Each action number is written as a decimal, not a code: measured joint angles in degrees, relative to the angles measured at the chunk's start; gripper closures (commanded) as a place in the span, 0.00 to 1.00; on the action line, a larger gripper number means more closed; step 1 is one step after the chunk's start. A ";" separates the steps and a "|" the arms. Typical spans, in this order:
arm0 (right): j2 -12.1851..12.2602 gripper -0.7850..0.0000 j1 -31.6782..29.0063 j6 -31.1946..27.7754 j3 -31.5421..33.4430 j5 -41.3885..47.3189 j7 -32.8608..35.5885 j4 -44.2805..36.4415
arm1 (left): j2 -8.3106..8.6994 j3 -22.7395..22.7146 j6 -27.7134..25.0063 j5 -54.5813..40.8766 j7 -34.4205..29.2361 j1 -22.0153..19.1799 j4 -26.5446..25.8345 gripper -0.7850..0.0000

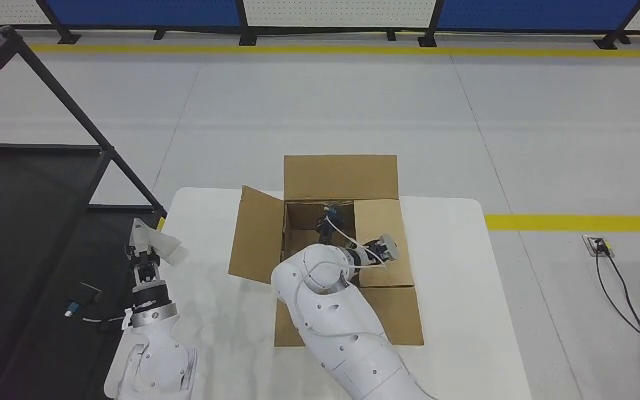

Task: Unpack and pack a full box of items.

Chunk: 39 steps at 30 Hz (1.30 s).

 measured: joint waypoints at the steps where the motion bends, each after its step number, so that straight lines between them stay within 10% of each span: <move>1: -0.08 0.35 0.30 0.00 0.24 0.09 0.00 0.51 | 0.00 -0.03 0.00 -0.04 0.00 0.05 -0.07 0.00; 4: -0.26 0.65 0.89 0.00 0.72 0.31 0.00 1.47 | 0.01 -0.08 0.06 -0.10 -0.06 0.16 -0.24 0.00; 11: -0.41 0.94 0.95 0.01 0.38 0.72 0.00 1.53 | 0.00 0.05 0.15 0.36 0.03 0.22 -0.53 0.00; 39: 0.36 1.00 -4.71 -0.01 2.10 6.57 0.00 -19.25 | -0.08 0.75 0.90 1.03 0.42 -1.55 0.51 0.00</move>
